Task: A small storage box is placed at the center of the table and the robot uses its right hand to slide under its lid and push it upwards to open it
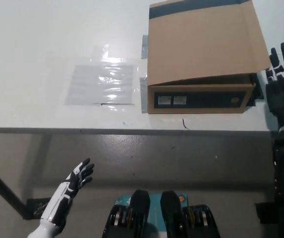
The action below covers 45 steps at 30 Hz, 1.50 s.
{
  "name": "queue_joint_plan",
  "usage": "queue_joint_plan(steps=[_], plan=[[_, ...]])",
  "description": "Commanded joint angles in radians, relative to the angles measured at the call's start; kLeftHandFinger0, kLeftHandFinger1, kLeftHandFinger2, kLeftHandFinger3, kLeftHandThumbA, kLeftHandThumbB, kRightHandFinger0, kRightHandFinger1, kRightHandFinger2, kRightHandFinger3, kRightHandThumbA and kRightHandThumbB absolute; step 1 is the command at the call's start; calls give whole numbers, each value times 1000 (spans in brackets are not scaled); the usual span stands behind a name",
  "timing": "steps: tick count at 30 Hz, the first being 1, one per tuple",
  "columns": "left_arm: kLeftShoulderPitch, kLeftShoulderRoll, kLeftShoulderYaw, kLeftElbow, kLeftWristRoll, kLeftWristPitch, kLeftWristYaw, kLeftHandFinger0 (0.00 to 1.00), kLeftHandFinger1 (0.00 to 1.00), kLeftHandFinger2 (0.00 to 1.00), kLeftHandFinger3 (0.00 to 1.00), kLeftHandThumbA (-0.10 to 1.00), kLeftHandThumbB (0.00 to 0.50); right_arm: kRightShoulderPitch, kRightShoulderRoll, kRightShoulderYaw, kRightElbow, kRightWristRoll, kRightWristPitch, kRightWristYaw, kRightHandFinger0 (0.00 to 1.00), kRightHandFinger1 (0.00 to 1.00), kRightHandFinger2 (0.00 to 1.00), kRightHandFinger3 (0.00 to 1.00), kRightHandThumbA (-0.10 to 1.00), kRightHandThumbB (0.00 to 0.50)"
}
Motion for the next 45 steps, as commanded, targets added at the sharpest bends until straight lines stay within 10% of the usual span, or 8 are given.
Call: queue_joint_plan(steps=[1,45], plan=[[-21,7,4,-9,-7,-36,-11,1000,1000,1000,1000,1000,348,-40,14,18,-25,-22,-28,34,1000,1000,1000,1000,1000,278],[-29,8,0,-8,-8,-32,-14,1000,1000,1000,1000,1000,352,-84,152,45,-223,14,75,-71,1000,1000,1000,1000,1000,291]])
